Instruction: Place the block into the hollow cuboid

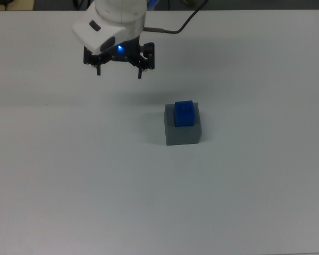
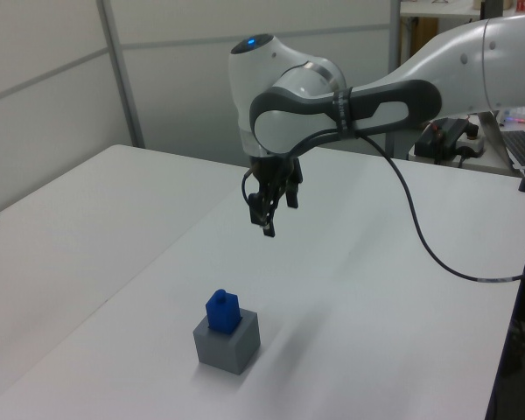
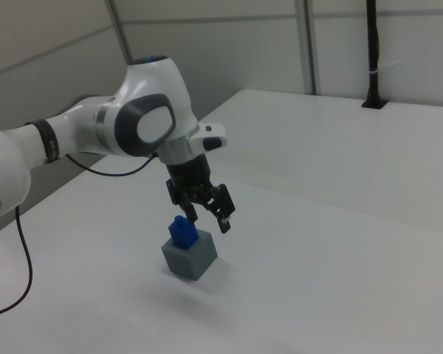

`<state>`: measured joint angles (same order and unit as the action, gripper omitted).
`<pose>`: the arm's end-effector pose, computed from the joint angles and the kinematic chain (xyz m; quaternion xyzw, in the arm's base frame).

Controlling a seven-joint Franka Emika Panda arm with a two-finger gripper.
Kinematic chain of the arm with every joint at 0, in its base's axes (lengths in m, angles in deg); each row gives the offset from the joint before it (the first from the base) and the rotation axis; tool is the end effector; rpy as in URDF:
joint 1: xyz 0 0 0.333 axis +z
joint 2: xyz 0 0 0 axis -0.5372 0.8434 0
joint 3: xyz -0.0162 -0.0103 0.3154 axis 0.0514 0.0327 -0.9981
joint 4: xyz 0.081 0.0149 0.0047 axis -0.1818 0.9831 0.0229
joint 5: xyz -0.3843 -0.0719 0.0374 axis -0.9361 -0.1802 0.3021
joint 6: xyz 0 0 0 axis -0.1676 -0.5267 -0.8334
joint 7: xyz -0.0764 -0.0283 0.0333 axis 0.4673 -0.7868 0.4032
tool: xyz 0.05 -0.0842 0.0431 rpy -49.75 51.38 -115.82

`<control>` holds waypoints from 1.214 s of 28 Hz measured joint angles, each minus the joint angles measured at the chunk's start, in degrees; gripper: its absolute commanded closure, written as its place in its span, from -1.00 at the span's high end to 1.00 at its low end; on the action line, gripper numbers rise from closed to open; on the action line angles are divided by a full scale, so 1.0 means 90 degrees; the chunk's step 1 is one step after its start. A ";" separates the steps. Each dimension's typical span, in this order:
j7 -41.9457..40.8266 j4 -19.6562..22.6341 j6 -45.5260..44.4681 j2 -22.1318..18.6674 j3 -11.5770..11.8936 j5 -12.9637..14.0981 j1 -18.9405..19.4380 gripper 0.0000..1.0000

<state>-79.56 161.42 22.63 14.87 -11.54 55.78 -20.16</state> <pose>0.6211 0.0228 0.5100 0.9987 -0.0052 -0.0049 0.0505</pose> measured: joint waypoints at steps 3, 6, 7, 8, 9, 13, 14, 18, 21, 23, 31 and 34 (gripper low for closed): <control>-0.0002 -0.0001 0.0000 0.0072 0.0005 0.0200 -0.0008 1.00; -0.0002 -0.0001 0.0000 0.0092 0.0010 0.0252 -0.0011 1.00; -0.0002 -0.0002 0.0000 0.0092 0.0011 0.0266 -0.0012 1.00; -0.0002 -0.0003 0.0000 0.0091 0.0011 0.0272 -0.0012 1.00; -0.0002 -0.0006 0.0000 0.0091 0.0011 0.0276 -0.0012 1.00; -0.0003 -0.0007 0.0000 0.0091 0.0011 0.0279 -0.0012 1.00; -0.0003 -0.0007 0.0000 0.0091 0.0011 0.0279 -0.0012 1.00; -0.0003 -0.0007 0.0000 0.0091 0.0011 0.0279 -0.0012 1.00; -0.0003 -0.0005 0.0000 0.0098 0.0012 0.0279 -0.0012 1.00; -0.0003 -0.0004 0.0000 0.0116 0.0012 0.0279 -0.0013 1.00; -0.0003 -0.0004 0.0000 0.0155 0.0012 0.0280 -0.0014 1.00; -0.0026 -0.0010 0.0000 0.0155 0.0016 0.0302 -0.0019 1.00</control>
<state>-79.79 161.32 22.63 16.26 -11.40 58.50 -20.33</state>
